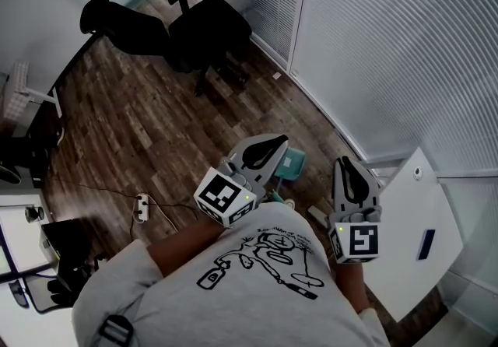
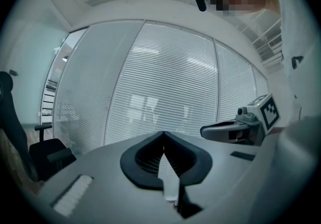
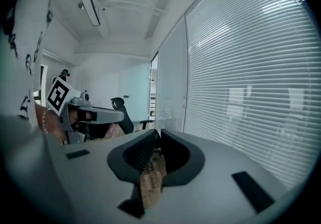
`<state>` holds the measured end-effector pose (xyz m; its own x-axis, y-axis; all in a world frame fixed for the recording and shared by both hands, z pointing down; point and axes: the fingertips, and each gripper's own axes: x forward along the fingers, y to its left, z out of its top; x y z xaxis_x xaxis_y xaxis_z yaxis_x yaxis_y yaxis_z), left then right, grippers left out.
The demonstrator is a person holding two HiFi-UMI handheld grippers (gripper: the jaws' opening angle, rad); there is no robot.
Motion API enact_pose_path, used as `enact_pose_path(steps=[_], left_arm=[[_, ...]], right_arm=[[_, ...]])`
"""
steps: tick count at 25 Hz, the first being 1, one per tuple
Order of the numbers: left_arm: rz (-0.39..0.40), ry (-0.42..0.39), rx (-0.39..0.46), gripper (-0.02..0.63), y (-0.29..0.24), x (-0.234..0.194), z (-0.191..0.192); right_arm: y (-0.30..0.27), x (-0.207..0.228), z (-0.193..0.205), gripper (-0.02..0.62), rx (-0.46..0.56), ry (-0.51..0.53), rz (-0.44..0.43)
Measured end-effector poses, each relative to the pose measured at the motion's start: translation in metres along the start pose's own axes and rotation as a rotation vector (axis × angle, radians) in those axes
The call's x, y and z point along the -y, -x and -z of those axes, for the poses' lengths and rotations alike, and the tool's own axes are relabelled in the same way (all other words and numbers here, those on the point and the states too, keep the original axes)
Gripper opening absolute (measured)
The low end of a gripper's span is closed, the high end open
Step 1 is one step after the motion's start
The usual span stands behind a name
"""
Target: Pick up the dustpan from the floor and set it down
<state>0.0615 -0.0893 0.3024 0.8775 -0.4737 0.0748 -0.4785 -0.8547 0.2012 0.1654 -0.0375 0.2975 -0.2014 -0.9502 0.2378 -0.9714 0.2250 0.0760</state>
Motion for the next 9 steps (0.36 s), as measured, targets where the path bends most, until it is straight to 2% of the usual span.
enact_pose_path(steps=[9], left_arm=[[-0.005,0.002,-0.005,0.002,0.0047,0.0006,-0.0005]], right_arm=[[0.0016,-0.0013,0.0003,0.031,-0.008,0.000,0.001]])
